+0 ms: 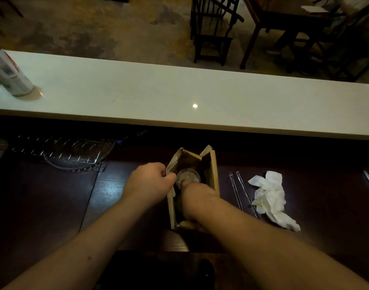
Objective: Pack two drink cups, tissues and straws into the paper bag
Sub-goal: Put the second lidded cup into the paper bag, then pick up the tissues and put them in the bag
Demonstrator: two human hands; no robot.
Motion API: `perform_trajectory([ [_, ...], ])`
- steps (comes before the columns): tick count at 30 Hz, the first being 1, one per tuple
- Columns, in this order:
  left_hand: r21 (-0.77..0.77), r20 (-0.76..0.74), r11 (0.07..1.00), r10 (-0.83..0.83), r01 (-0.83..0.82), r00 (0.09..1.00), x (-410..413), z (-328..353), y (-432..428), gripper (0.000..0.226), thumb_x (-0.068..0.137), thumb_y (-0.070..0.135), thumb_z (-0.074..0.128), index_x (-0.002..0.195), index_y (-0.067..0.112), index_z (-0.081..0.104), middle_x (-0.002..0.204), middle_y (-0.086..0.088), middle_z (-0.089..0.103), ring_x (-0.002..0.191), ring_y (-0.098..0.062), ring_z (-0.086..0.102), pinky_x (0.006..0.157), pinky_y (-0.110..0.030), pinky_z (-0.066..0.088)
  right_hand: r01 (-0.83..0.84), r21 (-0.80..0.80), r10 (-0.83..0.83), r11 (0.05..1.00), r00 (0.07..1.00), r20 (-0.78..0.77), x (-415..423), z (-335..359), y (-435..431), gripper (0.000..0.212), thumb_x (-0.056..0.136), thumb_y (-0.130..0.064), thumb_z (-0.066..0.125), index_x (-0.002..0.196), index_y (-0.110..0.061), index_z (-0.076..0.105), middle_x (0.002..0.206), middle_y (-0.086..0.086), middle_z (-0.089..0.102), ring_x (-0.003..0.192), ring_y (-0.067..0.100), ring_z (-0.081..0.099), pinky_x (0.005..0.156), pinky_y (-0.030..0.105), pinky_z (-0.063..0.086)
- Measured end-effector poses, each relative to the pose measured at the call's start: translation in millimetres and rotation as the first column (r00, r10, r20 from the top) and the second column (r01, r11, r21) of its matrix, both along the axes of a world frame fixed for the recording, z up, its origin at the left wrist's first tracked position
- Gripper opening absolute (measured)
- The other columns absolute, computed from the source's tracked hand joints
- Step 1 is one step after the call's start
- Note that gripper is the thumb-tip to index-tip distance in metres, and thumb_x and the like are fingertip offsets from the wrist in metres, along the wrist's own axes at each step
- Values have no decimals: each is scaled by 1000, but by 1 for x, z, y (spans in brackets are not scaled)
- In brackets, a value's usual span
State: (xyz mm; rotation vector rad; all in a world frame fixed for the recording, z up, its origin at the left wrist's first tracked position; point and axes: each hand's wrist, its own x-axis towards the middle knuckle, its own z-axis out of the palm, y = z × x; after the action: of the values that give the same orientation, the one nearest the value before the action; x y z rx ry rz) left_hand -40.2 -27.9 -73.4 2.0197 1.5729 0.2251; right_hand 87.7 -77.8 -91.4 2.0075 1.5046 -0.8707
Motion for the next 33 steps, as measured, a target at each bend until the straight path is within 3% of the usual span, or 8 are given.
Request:
perform_trajectory([
  [9, 28, 4, 999, -17, 17, 1000, 5, 1, -7, 32, 87, 36, 63, 63, 15, 59, 59, -3, 60, 53, -18, 52, 47, -28, 32, -386, -76, 394, 919, 901, 182, -12, -41, -13, 67, 97, -12, 63, 153, -1, 27, 151, 20, 29, 137, 37, 39, 98, 40, 49],
  [13, 37, -6, 999, 2, -2, 1000, 6, 0, -7, 33, 86, 38, 62, 61, 16, 57, 58, -1, 58, 55, -18, 54, 47, -28, 31, -247, -36, 250, 968, 962, 112, -10, -23, -9, 60, 99, -11, 60, 151, -4, 32, 151, 19, 38, 134, 35, 46, 98, 43, 49],
  [16, 52, -56, 998, 24, -22, 998, 7, -1, -5, 35, 84, 40, 63, 60, 16, 57, 58, 1, 58, 55, -13, 51, 47, -29, 30, -148, 241, 154, 959, 988, -6, -4, 5, -8, 38, 94, -11, 63, 132, -13, 55, 129, 13, 60, 112, 31, 61, 83, 42, 53],
  [19, 67, -77, 998, -10, 16, 997, 9, -3, -3, 36, 86, 39, 64, 59, 17, 57, 57, 2, 59, 55, -10, 49, 48, -30, 32, -166, 707, 246, 688, 969, -13, 24, 36, -18, 16, 93, -26, 59, 106, -17, 62, 103, 7, 65, 93, 28, 60, 66, 38, 47],
  [22, 80, -87, 997, -7, 14, 996, 12, -5, -3, 37, 86, 39, 64, 57, 16, 54, 56, 0, 59, 55, -14, 52, 49, -32, 34, -8, 828, 79, 561, 996, -44, 87, 40, -28, 15, 91, -37, 57, 91, -22, 60, 88, 0, 62, 80, 22, 57, 61, 34, 42],
  [27, 68, -100, 997, -39, 46, 994, 19, -3, -5, 35, 87, 38, 61, 59, 16, 57, 58, -1, 62, 59, -21, 58, 53, -35, 45, 357, 519, -432, 777, 901, 27, 221, -47, -58, 65, 83, -30, 69, 142, -26, 44, 133, 12, 51, 115, 40, 55, 86, 45, 51],
  [30, 59, -111, 997, -41, 47, 993, 20, -3, -6, 35, 87, 39, 60, 61, 16, 59, 60, -2, 64, 61, -24, 61, 58, -39, 51, 424, 231, -457, 876, 882, 113, 262, -96, -79, 112, 73, -34, 79, 157, -46, 6, 162, 6, 15, 130, 43, 39, 100, 51, 46],
  [33, 70, -113, 996, -40, 48, 993, 20, -5, -5, 34, 88, 39, 61, 61, 18, 59, 58, 0, 63, 58, -20, 59, 55, -37, 50, 351, 104, -362, 931, 925, 115, 271, -127, -91, 112, 77, -36, 78, 159, -43, 3, 166, 7, 3, 140, 45, 31, 109, 49, 39],
])
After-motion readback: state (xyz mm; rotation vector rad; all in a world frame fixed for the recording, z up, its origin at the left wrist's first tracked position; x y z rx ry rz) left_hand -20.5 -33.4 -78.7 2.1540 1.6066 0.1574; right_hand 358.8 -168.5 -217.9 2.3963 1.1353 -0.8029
